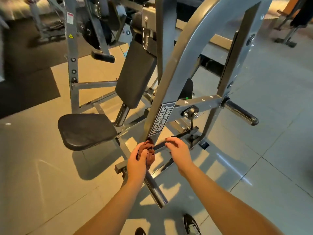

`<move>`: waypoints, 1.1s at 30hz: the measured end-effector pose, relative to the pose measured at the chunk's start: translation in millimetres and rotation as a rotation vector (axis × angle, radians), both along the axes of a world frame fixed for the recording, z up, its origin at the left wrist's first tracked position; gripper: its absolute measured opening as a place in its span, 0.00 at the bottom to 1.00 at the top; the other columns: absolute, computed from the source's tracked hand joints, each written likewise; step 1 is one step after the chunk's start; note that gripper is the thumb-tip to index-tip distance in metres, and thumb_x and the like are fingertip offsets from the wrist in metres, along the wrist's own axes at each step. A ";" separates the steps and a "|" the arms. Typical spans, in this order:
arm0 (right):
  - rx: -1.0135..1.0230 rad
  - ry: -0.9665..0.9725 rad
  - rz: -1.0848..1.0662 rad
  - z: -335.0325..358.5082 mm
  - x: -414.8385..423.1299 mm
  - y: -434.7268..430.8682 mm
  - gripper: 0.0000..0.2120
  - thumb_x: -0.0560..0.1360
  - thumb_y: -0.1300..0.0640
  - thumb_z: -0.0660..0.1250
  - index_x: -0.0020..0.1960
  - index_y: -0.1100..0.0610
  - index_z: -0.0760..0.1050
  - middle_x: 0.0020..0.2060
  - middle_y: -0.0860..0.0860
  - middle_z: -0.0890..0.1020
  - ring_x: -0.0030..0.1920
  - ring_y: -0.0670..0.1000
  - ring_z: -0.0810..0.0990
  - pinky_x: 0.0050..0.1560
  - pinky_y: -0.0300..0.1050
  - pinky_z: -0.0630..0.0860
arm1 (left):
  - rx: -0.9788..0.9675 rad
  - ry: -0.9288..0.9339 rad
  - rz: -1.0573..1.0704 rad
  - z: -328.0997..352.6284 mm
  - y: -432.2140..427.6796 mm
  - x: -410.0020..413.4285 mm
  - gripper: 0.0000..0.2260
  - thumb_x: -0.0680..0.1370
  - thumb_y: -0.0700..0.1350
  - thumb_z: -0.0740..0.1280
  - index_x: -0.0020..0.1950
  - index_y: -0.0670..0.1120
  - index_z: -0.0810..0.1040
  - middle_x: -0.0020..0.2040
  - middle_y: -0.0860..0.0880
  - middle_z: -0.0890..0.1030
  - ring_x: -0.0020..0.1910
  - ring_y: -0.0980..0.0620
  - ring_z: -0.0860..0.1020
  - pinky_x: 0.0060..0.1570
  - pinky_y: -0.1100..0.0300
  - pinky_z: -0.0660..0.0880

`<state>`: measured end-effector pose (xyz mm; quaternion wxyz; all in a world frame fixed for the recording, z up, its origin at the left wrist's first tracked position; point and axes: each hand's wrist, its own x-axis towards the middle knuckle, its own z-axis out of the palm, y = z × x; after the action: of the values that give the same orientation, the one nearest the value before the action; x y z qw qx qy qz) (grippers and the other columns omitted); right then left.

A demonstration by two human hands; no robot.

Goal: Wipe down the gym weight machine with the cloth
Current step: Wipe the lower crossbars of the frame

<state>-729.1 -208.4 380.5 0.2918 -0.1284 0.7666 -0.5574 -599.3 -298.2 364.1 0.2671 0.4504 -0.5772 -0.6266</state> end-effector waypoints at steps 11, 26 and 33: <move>0.035 -0.147 0.223 -7.5 -41.6 -15.0 0.05 0.80 0.59 0.65 0.54 0.57 0.78 0.44 0.51 0.81 0.47 0.54 0.78 0.47 0.47 0.74 | -0.175 -0.078 0.469 -12.6 42.0 -45.7 0.10 0.81 0.46 0.68 0.60 0.56 0.74 0.64 0.49 0.72 0.61 0.51 0.74 0.56 0.67 0.74; 0.063 -0.236 0.375 -18.0 -50.4 -30.0 0.17 0.82 0.55 0.63 0.70 0.49 0.74 0.63 0.52 0.79 0.62 0.56 0.75 0.55 0.47 0.69 | -0.119 -0.139 0.616 -46.2 38.9 -75.1 0.11 0.78 0.39 0.69 0.52 0.56 0.79 0.57 0.51 0.77 0.57 0.54 0.76 0.49 0.67 0.72; 0.019 -0.226 0.383 -10.8 -55.5 -20.7 0.11 0.81 0.58 0.62 0.60 0.56 0.81 0.51 0.51 0.85 0.54 0.52 0.80 0.44 0.41 0.73 | -0.318 -0.083 0.439 -19.1 49.6 -82.6 0.15 0.79 0.46 0.71 0.65 0.57 0.76 0.61 0.57 0.74 0.59 0.68 0.73 0.54 0.74 0.72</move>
<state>-784.6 -229.0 369.7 0.4776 -0.2054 0.6959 -0.4953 -681.9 -248.6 345.0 0.4398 0.5424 -0.5676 -0.4361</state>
